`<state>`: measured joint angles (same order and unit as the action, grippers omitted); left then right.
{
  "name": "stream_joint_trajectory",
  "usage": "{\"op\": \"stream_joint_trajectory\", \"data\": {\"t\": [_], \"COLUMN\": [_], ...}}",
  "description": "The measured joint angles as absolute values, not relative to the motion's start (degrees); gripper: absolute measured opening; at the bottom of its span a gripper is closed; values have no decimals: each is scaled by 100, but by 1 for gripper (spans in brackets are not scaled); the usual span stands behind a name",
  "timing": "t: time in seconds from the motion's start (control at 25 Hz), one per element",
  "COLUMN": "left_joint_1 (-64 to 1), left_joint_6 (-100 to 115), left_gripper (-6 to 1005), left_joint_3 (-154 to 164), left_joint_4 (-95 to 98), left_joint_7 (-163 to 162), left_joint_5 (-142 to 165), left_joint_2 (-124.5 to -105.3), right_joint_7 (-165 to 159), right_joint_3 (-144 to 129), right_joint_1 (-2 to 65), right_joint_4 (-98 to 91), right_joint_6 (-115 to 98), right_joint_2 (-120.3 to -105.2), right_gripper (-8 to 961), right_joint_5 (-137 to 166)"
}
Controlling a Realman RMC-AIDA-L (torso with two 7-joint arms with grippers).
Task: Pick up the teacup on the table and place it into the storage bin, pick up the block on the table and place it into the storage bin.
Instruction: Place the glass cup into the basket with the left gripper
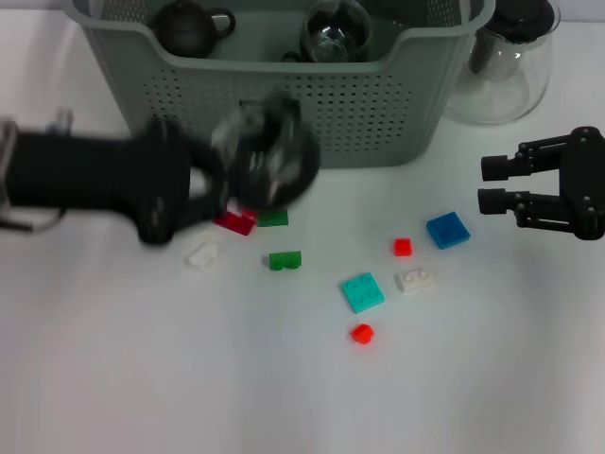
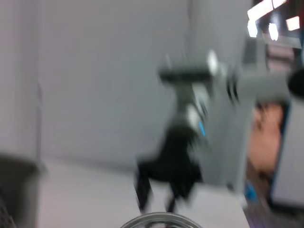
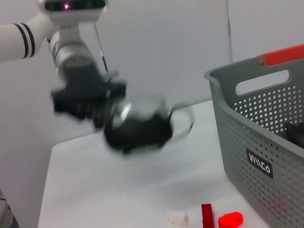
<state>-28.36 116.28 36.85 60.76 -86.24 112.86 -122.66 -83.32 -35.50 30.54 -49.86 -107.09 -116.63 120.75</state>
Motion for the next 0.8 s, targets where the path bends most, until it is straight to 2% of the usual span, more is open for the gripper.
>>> {"op": "stream_joint_trajectory", "data": {"t": [0.28, 0.36, 0.52, 0.6, 0.8], "left_joint_1": [-3609, -3914, -4671, -4995, -5667], "left_joint_6": [10633, 10142, 8669, 8089, 6704], "left_gripper": [52, 51, 51, 52, 52], "left_joint_3": [3549, 3709, 4368, 4623, 5227], "left_joint_4": [6619, 6669, 6113, 5620, 4351], "left_joint_7": [-10435, -11000, -12215, -12362, -12358], "left_joint_5": [10384, 10437, 10822, 10936, 11228], "left_joint_2": [-12188, -12055, -11635, -11523, -11491], "right_joint_7": [-8299, -8297, -8256, -8238, -8174], "right_joint_3": [-3509, -3525, -3506, -3499, -3494], "right_joint_1": [3026, 3024, 3018, 3007, 2961], "right_joint_4": [-4983, -4983, -4983, -4983, -4938], "right_joint_6": [-10752, -10756, -10758, -10758, -10732], "right_joint_2": [-11671, -11678, -11715, -11727, -11761], "right_gripper": [413, 413, 414, 414, 413], "right_joint_5": [12076, 12077, 12094, 12097, 12079]}}
